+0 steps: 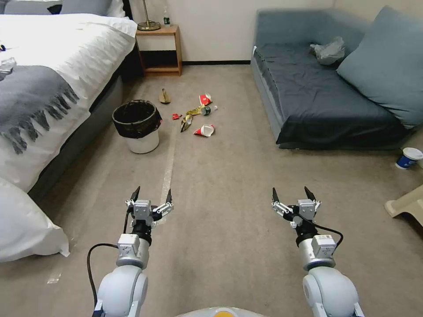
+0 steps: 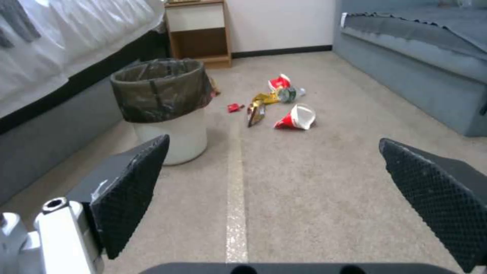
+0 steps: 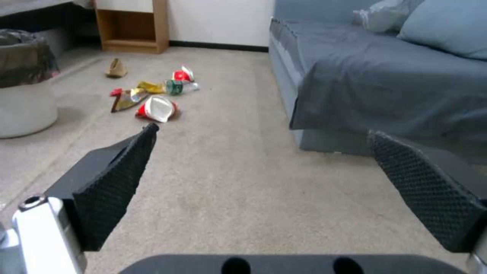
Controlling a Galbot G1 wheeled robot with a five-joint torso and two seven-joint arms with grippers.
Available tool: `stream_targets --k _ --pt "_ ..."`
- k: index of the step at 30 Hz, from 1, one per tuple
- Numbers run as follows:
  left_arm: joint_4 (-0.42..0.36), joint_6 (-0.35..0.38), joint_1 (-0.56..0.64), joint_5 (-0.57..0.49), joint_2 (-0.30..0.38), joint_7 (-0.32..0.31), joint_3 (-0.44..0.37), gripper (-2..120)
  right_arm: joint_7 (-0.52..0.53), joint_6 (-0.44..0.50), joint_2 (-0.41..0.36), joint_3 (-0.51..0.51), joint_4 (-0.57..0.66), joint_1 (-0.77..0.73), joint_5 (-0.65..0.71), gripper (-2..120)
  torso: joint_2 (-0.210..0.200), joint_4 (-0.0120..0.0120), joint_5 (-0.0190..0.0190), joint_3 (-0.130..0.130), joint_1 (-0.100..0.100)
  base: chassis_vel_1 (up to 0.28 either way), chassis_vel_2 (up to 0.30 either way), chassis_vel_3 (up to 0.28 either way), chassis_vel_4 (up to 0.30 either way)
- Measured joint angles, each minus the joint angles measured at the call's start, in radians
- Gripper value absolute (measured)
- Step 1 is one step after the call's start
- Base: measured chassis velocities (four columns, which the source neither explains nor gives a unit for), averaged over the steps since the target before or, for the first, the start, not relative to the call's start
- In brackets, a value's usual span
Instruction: Pick up the trash can from the floor.
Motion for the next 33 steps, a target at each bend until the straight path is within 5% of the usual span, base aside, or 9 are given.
stream_targets --k 33 --pt "0.000 0.000 0.000 0.000 0.000 0.000 0.000 100 0.000 0.000 0.000 0.000 0.000 0.000 0.000 100 0.000 0.0000 0.0000 0.000 0.000 0.000 0.000 0.000 0.000"
